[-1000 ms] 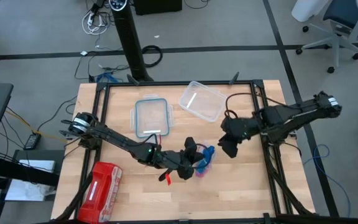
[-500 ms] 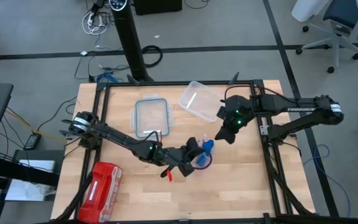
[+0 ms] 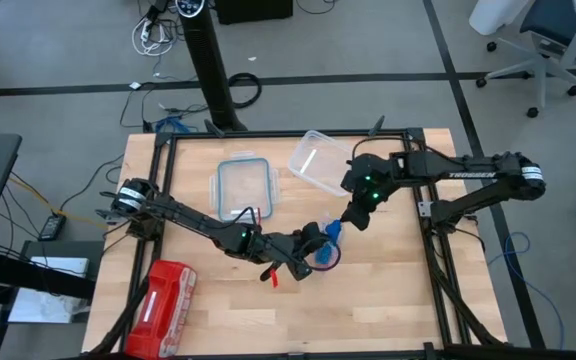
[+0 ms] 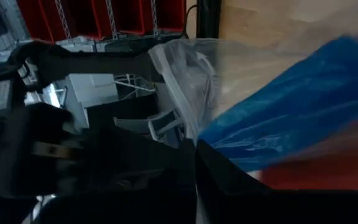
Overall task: Roll bandage
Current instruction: Put the blue bandage into the transparent zip bag
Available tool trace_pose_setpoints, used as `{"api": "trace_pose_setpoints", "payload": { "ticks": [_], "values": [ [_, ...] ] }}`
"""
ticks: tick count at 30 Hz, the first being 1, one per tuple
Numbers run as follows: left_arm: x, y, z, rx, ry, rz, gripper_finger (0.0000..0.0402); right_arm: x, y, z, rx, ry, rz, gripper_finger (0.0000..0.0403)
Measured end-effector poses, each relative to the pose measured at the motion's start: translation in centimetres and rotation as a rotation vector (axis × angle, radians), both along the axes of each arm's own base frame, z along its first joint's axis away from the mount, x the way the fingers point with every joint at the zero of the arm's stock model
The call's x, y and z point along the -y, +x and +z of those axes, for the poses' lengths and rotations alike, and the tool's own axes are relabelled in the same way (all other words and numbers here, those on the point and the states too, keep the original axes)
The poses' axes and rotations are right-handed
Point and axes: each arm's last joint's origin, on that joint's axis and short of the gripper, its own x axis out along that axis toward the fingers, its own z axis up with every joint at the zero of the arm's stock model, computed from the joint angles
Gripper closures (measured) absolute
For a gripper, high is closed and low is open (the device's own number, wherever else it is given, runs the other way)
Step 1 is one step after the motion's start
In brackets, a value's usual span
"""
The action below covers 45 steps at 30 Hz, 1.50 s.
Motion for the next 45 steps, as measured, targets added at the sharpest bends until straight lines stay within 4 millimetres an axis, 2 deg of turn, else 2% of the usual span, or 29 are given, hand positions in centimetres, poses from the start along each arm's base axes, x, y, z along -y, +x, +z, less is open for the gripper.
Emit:
{"api": "trace_pose_setpoints", "payload": {
  "ticks": [10,16,23,28,33,38,41,45],
  "values": [
    [0.0,0.0,-0.1,-0.017,0.014,-0.008,0.0401,1.4,1.0,1.7,0.011,-0.026,-0.002,0.032],
    [0.0,0.0,-0.1,-0.018,0.013,-0.017,0.0401,1.6,1.8,0.5,-0.054,0.058,0.025,0.032],
    [0.0,-0.1,-0.2,-0.028,0.011,-0.021,0.0401,1.4,2.8,0.6,0.013,0.033,0.099,0.032],
    [0.0,0.0,-0.1,-0.019,0.008,-0.021,0.0401,0.7,3.0,1.5,0.082,-0.152,0.242,0.0321],
    [0.1,0.0,0.0,-0.009,0.004,-0.022,0.0401,0.6,1.3,2.4,0.08,-0.51,0.448,0.0332],
    [0.2,-0.1,0.0,-0.002,-0.018,-0.017,0.0401,-0.6,1.1,2.5,0.068,-0.839,0.703,0.034],
    [0.3,0.0,0.2,0.027,-0.056,-0.009,0.0401,-1.1,1.3,2.1,0.089,-0.868,0.781,0.0342],
    [1.0,-0.1,0.6,0.08,-0.084,-0.014,0.0401,0.0,1.1,0.3,0.059,-0.73,0.754,0.0341]
  ]
}}
